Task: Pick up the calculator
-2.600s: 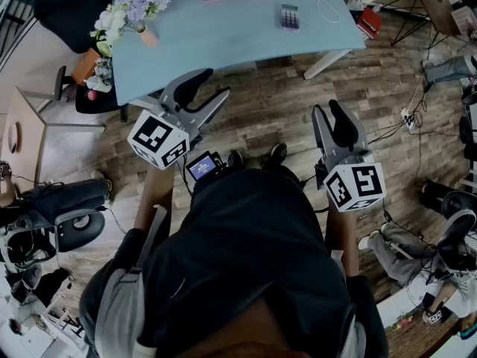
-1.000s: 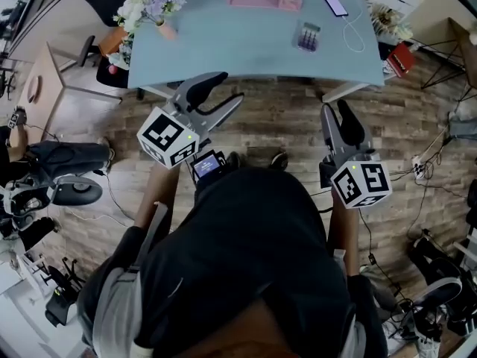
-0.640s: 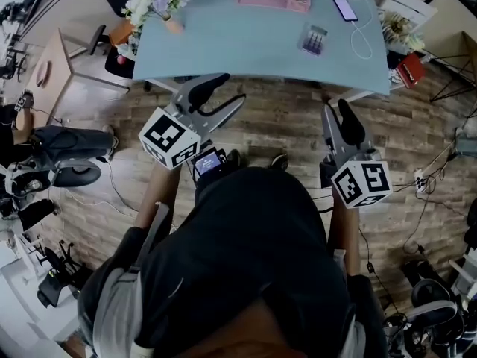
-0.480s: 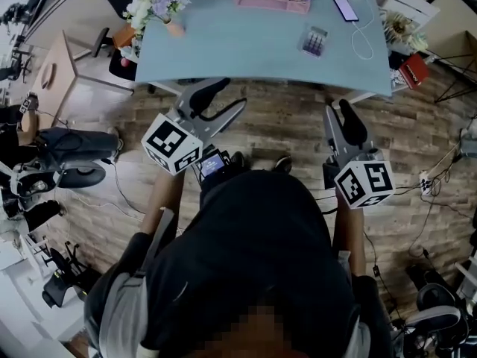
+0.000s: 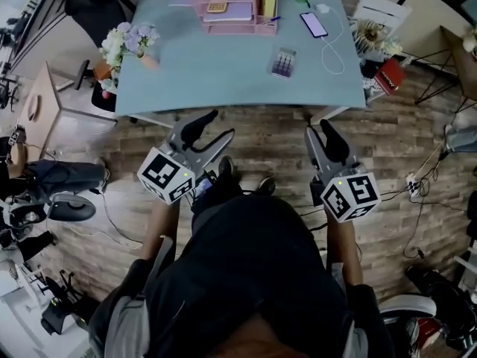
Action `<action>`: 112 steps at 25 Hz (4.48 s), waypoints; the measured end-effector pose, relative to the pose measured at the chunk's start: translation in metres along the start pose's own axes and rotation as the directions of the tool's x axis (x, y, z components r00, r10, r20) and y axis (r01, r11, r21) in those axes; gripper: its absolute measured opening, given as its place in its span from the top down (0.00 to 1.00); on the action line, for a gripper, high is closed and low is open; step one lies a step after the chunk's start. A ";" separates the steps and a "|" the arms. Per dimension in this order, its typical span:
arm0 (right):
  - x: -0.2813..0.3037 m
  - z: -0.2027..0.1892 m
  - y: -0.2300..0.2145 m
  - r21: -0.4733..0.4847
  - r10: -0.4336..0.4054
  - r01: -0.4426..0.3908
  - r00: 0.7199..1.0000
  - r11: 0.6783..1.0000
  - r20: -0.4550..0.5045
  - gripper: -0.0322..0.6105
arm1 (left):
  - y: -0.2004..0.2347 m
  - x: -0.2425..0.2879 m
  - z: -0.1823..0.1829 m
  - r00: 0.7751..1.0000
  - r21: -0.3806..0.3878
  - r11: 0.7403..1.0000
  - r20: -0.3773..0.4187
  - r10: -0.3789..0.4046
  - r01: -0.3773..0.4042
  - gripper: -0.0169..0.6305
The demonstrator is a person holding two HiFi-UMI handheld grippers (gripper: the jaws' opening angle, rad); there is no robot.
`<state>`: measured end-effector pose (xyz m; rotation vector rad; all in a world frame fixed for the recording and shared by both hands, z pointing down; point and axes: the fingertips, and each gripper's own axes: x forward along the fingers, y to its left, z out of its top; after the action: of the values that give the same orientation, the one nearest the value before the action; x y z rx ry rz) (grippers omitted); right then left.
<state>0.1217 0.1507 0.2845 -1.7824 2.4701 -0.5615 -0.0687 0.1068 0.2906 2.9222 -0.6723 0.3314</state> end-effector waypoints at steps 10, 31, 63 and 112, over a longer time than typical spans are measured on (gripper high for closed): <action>0.021 0.012 -0.013 0.011 -0.102 0.102 0.995 0.995 0.024 0.73 | 0.037 0.041 0.007 0.993 -0.010 0.993 0.003 -0.120 0.120 0.57; 0.056 0.038 -0.031 0.013 -0.323 0.323 0.945 0.946 0.055 0.73 | 0.100 0.107 0.043 0.937 0.000 0.939 0.056 -0.344 0.344 0.57; 0.135 0.055 -0.027 -0.035 -0.318 0.319 0.948 0.947 0.022 0.73 | 0.184 0.108 0.032 0.950 -0.062 0.950 0.088 -0.299 0.305 0.57; 0.284 -0.011 -0.213 0.104 0.100 -0.075 0.960 0.992 -0.263 0.73 | 0.206 0.257 -0.068 0.979 -0.303 0.949 -0.199 0.031 -0.092 0.57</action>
<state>0.2171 -0.1674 0.4113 -1.6497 2.6255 -0.9513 0.0532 -0.1730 0.4329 2.5357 -0.7147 0.4618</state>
